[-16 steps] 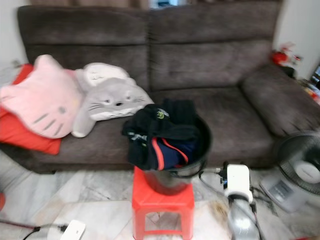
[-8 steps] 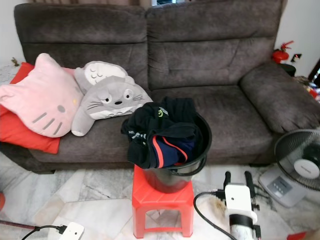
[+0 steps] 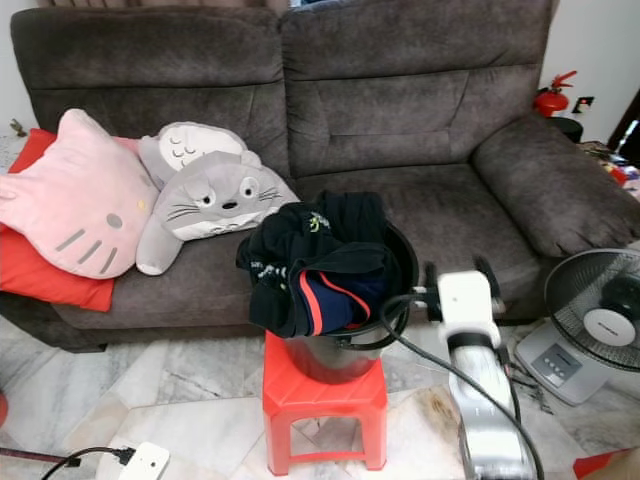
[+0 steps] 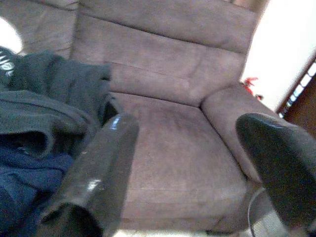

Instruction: Hang hanger

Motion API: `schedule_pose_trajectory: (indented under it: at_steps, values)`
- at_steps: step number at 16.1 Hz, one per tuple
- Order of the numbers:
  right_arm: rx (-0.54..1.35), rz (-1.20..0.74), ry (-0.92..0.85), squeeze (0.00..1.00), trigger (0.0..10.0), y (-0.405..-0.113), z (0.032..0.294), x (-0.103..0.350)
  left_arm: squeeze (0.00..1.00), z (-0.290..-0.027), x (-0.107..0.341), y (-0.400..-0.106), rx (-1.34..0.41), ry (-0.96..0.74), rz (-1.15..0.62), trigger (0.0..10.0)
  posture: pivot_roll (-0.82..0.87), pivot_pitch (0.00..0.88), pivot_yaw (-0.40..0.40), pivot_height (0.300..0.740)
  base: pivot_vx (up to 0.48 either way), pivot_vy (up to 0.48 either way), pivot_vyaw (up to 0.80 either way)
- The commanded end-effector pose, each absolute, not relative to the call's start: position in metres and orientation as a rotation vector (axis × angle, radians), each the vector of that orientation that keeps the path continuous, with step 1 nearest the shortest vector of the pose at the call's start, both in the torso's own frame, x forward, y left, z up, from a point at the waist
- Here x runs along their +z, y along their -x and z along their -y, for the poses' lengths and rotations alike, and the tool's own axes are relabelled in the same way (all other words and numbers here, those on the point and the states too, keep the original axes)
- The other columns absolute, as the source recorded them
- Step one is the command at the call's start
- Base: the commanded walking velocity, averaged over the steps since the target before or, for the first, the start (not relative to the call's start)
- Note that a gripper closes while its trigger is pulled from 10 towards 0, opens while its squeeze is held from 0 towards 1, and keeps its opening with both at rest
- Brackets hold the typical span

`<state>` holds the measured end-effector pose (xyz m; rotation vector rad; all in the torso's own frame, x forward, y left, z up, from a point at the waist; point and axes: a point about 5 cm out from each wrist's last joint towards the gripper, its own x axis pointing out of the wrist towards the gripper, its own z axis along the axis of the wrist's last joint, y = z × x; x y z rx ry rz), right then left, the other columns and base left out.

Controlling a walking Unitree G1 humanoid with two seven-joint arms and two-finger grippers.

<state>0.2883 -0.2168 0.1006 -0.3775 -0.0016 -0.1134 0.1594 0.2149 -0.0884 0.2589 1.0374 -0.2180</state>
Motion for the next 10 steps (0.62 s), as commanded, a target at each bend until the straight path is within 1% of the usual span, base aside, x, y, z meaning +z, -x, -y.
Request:
schedule_pose_trajectory:
  at_steps: [1, 5, 6, 8, 9, 10]
  values:
    - [-0.025, -0.05, 0.393, 1.0, 10.0, -0.295, 0.207, 0.1, 0.0, -0.218, -0.089, -0.157, -0.211, -0.258, -1.051, 10.0, -0.32, 0.0, 0.068, 0.74, 0.0, 0.0, 0.0]
    - [0.033, -0.136, 0.387, 1.0, 10.0, -0.296, 0.202, 0.095, 0.0, -0.218, -0.089, -0.157, -0.21, -0.254, -1.054, 10.0, -0.31, 0.0, 0.068, 0.74, 0.0, 0.0, 0.0]
    - [0.065, -0.175, 0.464, 1.0, 10.0, -0.295, 0.203, 0.092, 0.0, -0.218, -0.089, -0.157, -0.209, -0.255, -1.055, 10.0, -0.31, 0.0, 0.069, 0.74, 0.0, 0.0, 0.0]
    - [0.09, -0.203, 0.525, 1.0, 10.0, -0.296, 0.205, 0.092, 0.0, -0.219, -0.089, -0.157, -0.208, -0.256, -1.055, 10.0, -0.31, 0.0, 0.071, 0.74, 0.0, 0.0, 0.0]
    - [0.088, -0.201, 0.548, 1.0, 10.0, -0.298, 0.208, 0.096, 0.0, -0.219, -0.089, -0.158, -0.208, -0.258, -1.054, 10.0, -0.31, 0.0, 0.073, 0.74, 0.0, 0.0, 0.0]
    - [0.09, -0.187, 0.53, 1.0, 10.0, -0.302, 0.208, 0.102, 0.0, -0.219, -0.088, -0.158, -0.208, -0.258, -1.054, 10.0, -0.31, 0.0, 0.075, 0.74, 0.0, 0.0, 0.0]
